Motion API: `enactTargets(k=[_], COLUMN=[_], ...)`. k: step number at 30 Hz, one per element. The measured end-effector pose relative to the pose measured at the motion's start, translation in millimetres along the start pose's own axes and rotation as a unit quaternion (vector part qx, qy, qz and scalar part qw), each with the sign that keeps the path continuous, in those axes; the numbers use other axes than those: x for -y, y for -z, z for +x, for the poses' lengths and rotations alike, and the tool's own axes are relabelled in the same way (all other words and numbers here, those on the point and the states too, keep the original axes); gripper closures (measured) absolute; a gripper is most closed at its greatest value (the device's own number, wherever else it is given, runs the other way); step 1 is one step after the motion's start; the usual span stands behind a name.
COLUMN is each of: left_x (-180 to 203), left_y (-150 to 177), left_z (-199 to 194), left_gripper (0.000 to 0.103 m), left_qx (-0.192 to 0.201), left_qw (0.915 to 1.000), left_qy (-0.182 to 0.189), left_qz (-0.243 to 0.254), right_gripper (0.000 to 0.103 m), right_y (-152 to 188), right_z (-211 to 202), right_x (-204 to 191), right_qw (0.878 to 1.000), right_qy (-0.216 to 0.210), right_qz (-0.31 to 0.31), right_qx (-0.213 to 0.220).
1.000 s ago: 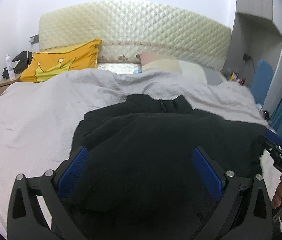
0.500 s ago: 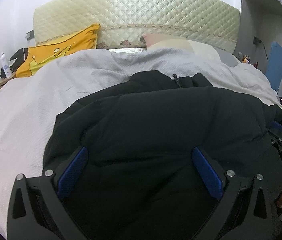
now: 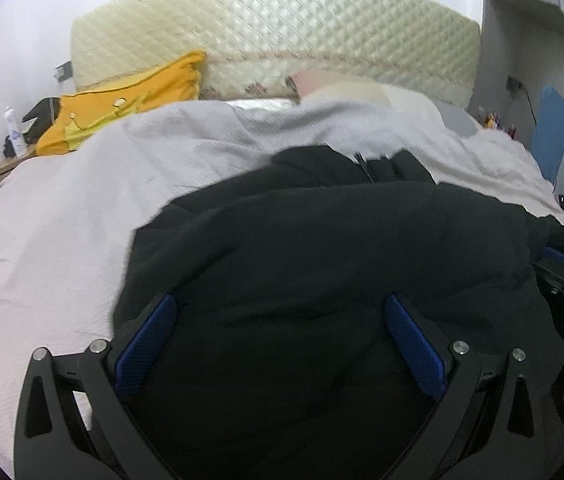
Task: Fold large clothes
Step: 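Move both open grippers back over the jacket toward its hem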
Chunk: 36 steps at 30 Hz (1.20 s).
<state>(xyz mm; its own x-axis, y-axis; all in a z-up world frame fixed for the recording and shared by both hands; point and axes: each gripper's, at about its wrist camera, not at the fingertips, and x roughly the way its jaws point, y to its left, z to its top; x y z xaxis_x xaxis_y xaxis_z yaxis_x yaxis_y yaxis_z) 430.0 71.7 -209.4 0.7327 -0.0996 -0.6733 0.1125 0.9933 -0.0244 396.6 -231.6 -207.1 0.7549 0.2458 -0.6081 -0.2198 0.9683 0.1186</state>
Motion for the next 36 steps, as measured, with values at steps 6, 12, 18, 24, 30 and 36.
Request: enactTargets(k=[6, 12, 18, 24, 30, 36], left_x=[-20, -14, -13, -6, 14, 24], left_y=[14, 22, 15, -19, -58, -68], left_z=[8, 24, 14, -54, -169, -275], left_gripper=[0.000, 0.000, 0.000, 0.000, 0.000, 0.000], left_qx=[-0.017, -0.026, -0.027, 0.007, 0.062, 0.117], left_qw=[0.9998, 0.9996, 0.9992, 0.9994, 0.9979, 0.9931], left_qy=[-0.010, -0.013, -0.026, -0.021, 0.006, 0.005], left_qz=[-0.010, -0.005, -0.016, -0.027, -0.018, 0.001], right_gripper=[0.034, 0.030, 0.029, 0.028, 0.028, 0.028], right_y=[13, 21, 12, -30, -75, -99], right_z=[-10, 13, 8, -59, -160, -263], right_x=[13, 11, 11, -12, -50, -81], right_qw=[1.000, 1.000, 1.000, 1.000, 0.996, 0.990], right_qy=[0.008, 0.017, 0.019, 0.002, -0.001, 0.001], right_qz=[0.005, -0.002, 0.022, 0.011, -0.006, -0.010], right_qx=[0.017, 0.011, -0.007, 0.028, 0.093, 0.142])
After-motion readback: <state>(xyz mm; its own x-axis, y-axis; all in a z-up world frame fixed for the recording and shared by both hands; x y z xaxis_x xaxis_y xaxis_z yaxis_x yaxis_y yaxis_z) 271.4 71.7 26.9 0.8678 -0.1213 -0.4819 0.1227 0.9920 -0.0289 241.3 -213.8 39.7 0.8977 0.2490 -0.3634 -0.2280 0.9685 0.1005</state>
